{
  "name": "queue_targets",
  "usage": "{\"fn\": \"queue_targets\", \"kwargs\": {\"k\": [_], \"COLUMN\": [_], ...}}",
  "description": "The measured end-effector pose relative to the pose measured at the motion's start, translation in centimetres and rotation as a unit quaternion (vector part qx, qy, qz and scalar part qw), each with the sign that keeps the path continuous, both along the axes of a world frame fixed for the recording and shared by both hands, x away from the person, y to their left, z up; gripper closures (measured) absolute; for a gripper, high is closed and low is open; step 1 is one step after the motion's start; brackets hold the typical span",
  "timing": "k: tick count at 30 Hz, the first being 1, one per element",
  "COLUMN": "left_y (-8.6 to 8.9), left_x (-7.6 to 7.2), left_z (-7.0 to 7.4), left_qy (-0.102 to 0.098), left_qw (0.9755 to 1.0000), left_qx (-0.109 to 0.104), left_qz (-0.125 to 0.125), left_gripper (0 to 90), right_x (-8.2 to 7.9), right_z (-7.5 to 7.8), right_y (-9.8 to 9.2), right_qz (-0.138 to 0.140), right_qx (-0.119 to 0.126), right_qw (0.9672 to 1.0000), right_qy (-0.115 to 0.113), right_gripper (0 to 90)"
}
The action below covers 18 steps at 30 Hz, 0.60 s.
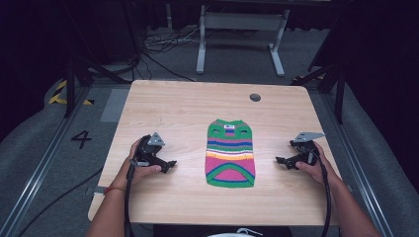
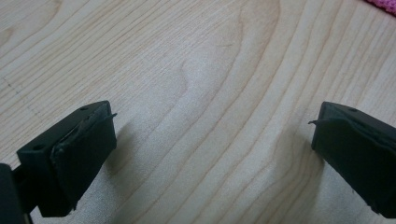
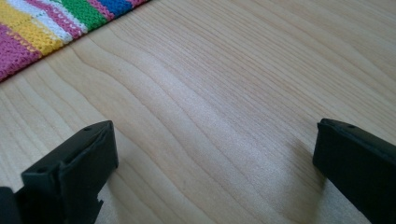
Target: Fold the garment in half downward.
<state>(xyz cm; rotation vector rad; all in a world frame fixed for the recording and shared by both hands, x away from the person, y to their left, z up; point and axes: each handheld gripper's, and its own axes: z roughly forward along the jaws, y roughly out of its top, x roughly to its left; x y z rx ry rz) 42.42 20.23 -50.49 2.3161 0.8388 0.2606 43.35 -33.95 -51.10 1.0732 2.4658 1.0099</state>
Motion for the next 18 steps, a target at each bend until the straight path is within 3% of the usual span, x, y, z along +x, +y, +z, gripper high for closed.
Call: {"fn": "queue_targets", "kwargs": {"k": [18], "left_y": [-0.22], "left_x": [0.13], "left_z": [-0.01], "left_qy": [0.001], "left_qw": [1.0000], "left_qx": [0.000], "left_qz": [0.009], "left_gripper": [0.0], "right_x": [-0.17], "right_z": [0.02], "right_y": [0.11], "right_qz": [-0.016], "right_qx": [-0.001], "right_qw": [0.9999], "right_qy": [0.000], "right_gripper": [0.1]}}
